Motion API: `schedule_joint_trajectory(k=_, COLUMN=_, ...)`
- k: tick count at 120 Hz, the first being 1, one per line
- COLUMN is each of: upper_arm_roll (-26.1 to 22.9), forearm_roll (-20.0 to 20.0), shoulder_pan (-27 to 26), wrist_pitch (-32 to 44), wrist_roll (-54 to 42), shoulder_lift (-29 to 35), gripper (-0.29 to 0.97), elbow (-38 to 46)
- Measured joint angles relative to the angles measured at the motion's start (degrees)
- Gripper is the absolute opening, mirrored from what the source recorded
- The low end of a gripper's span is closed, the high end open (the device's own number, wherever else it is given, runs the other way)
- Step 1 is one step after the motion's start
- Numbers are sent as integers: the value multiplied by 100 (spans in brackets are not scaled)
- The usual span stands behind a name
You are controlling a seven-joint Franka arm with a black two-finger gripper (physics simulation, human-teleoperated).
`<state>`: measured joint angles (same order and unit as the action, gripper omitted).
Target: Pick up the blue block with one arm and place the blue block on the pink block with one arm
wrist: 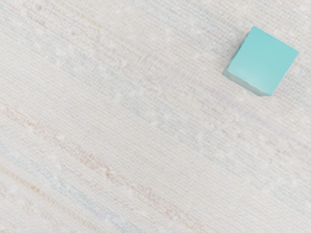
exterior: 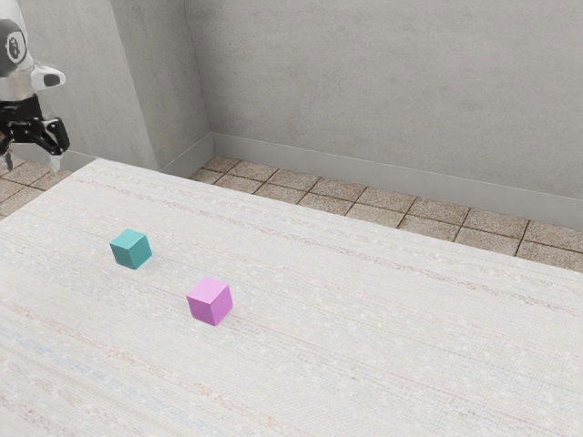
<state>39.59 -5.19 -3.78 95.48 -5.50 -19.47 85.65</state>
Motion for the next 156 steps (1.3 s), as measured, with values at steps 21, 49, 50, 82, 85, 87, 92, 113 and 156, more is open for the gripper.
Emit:
schedule_joint_trajectory(k=21, upper_arm_roll=-387, forearm_roll=-601, shoulder_pan=9, wrist_pitch=1001, wrist_roll=-429, shoulder_lift=-906, gripper=68, elbow=259)
schedule_joint_trajectory(k=49, upper_arm_roll=-750, forearm_roll=-1053, shoulder_pan=254, wrist_pitch=1808, wrist_roll=-1072, shoulder_lift=-1249, gripper=68, elbow=270)
schedule_joint_trajectory(k=50, upper_arm_roll=-753, forearm_roll=-1061, shoulder_pan=261, wrist_pitch=1824, wrist_roll=-1113, shoulder_lift=-1247, gripper=68, elbow=270)
schedule_joint_trajectory(k=82, upper_arm_roll=-828, forearm_roll=-1134, shoulder_pan=333, wrist_pitch=1963, wrist_roll=-2190, shoulder_lift=-1230, gripper=68, elbow=261)
schedule_joint_trajectory(k=85, upper_arm_roll=-832, forearm_roll=-1137, shoulder_pan=333, wrist_pitch=1930, wrist_roll=-2263, shoulder_lift=-1230, gripper=68, elbow=248)
schedule_joint_trajectory(k=87, upper_arm_roll=-835, forearm_roll=-1139, shoulder_pan=333, wrist_pitch=1908, wrist_roll=-2310, shoulder_lift=-1230, gripper=68, elbow=242)
schedule_joint_trajectory(k=92, upper_arm_roll=-845, forearm_roll=-1146, shoulder_pan=333, wrist_pitch=1847, wrist_roll=-2422, shoulder_lift=-1230, gripper=68, elbow=231)
schedule_joint_trajectory(k=113, upper_arm_roll=-879, forearm_roll=-1163, shoulder_pan=507, wrist_pitch=1714, wrist_roll=-2849, shoulder_lift=-1333, gripper=68, elbow=209)
schedule_joint_trajectory(k=156, upper_arm_roll=-1679, forearm_roll=-1184, shoulder_pan=1205, wrist_pitch=2086, wrist_roll=-3554, shoulder_lift=-1643, gripper=68, elbow=93)
